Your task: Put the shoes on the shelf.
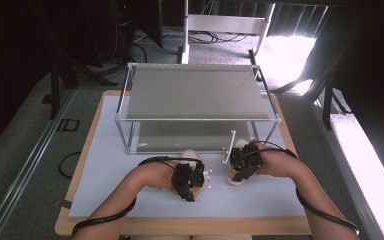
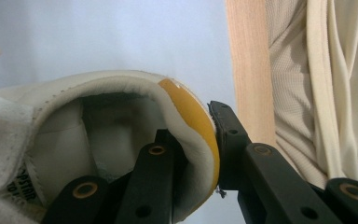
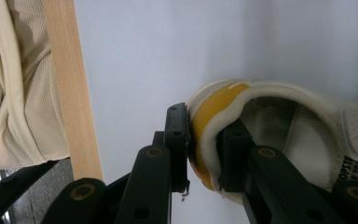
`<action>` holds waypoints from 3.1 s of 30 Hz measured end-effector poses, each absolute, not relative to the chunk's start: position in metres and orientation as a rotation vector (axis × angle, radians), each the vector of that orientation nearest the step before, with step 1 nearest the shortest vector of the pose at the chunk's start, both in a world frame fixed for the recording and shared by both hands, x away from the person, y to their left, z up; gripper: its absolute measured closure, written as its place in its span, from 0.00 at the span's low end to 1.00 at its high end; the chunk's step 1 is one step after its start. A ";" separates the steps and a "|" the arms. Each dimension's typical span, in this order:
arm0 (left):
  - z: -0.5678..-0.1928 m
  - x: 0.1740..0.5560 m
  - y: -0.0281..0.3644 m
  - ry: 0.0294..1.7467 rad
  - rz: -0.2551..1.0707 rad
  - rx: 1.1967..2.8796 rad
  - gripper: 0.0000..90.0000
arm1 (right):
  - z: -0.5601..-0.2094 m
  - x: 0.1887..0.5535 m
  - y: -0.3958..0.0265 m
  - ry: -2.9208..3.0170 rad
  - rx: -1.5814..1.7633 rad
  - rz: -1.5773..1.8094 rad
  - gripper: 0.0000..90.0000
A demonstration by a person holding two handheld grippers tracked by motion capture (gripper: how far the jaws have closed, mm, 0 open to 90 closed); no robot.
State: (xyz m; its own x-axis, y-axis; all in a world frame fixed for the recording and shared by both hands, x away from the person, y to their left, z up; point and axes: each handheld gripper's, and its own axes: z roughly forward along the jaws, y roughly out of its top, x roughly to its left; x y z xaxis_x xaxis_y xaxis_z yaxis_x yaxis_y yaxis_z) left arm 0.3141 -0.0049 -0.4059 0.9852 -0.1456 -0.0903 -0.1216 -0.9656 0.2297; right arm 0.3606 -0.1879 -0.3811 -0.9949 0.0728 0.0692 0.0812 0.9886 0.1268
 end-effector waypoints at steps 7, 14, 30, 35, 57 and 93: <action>-0.407 0.330 -0.008 -0.183 -0.117 2.895 0.88 | -0.379 0.373 -0.181 -3.078 -0.125 -0.199 0.85; -0.409 0.345 -0.008 -0.190 -0.096 2.883 0.88 | -0.380 0.386 -0.174 -3.070 -0.126 -0.217 0.85; -0.416 0.370 -0.015 -0.269 -0.042 2.876 0.88 | -0.379 0.415 -0.159 -3.110 -0.135 -0.226 0.85; -0.416 0.384 -0.015 -0.290 -0.001 2.849 0.88 | -0.383 0.421 -0.156 -3.144 -0.124 -0.247 0.85; -0.413 0.389 -0.006 -0.031 0.292 2.678 0.50 | -0.366 0.408 -0.180 -3.249 -0.301 -0.622 0.62; -0.397 0.338 0.054 0.491 0.425 2.425 0.39 | -0.417 0.355 -0.237 -3.138 -0.879 -1.074 0.62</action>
State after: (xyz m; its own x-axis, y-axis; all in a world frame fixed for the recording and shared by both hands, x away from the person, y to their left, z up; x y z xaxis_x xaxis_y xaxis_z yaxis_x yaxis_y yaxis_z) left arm 0.3380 0.0538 -0.3973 0.8790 0.4416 0.1800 0.2418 -0.7381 0.6299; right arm 0.3546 -0.2369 -0.4166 -0.8299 0.5482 -0.1038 0.3695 0.6794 0.6340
